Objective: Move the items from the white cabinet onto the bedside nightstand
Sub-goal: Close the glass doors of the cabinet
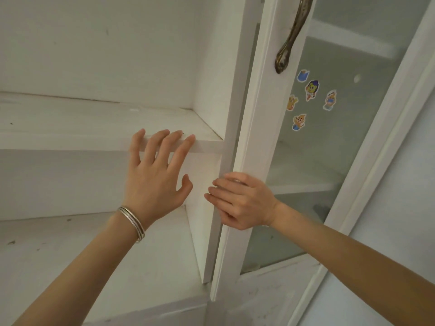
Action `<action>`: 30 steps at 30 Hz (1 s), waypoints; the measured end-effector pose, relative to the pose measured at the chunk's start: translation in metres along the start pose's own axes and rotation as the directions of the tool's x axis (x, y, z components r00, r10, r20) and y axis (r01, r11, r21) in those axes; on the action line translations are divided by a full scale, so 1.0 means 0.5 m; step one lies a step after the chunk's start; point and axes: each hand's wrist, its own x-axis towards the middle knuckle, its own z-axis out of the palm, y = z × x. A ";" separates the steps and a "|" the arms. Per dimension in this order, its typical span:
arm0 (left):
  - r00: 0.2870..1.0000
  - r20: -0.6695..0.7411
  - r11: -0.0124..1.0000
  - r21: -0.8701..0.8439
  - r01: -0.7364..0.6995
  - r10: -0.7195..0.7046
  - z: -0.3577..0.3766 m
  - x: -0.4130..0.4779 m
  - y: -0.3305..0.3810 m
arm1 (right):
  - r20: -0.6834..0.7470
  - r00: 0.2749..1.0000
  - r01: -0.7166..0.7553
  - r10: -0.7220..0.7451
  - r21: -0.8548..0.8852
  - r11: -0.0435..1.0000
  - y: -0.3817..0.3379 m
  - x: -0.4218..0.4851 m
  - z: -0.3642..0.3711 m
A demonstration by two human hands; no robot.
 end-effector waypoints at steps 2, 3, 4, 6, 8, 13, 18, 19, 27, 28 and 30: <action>1.000 -0.017 1.000 -0.009 0.003 -0.003 -0.001 0.000 0.001 | -0.001 1.000 -0.001 0.001 0.005 1.000 0.001 0.002 0.001; 1.000 -0.018 1.000 -0.014 0.005 -0.005 -0.001 0.001 0.001 | 0.000 1.000 0.000 0.000 0.006 1.000 0.001 0.002 0.002; 1.000 -0.018 1.000 -0.017 0.006 -0.006 -0.002 0.002 0.002 | 0.003 1.000 0.001 -0.001 0.004 1.000 0.001 0.002 0.002; 1.000 -0.018 1.000 -0.022 0.005 -0.006 -0.002 0.001 0.002 | 0.015 1.000 -0.006 0.006 -0.003 1.000 0.000 0.002 0.001; 1.000 -0.016 1.000 -0.029 0.002 -0.003 -0.004 0.000 0.000 | 0.028 0.999 -0.015 0.016 -0.010 1.000 -0.001 0.001 0.000; 1.000 0.002 0.999 -0.037 0.007 -0.007 -0.010 0.000 -0.002 | 0.032 0.999 -0.018 0.018 -0.011 1.000 0.001 0.001 0.003; 1.000 0.015 0.999 -0.044 0.001 0.000 -0.014 0.000 -0.002 | 0.067 0.997 -0.033 0.034 -0.020 0.999 0.002 0.004 0.000; 1.000 0.017 0.999 -0.044 0.003 -0.002 -0.015 0.000 -0.001 | 0.073 0.996 -0.047 0.049 -0.026 0.999 -0.001 0.005 -0.001; 1.000 0.025 0.995 -0.099 0.020 -0.018 -0.013 0.016 0.004 | -0.006 0.987 -0.163 0.163 -0.046 0.985 -0.025 0.013 0.010; 1.000 0.025 0.995 -0.100 0.014 -0.011 -0.010 0.016 0.003 | -0.009 0.987 -0.161 0.161 -0.047 0.986 -0.025 0.012 0.010; 1.000 0.030 0.996 -0.088 -0.001 0.004 -0.004 0.013 0.000 | -0.006 0.988 -0.155 0.155 -0.042 0.987 -0.024 0.009 0.012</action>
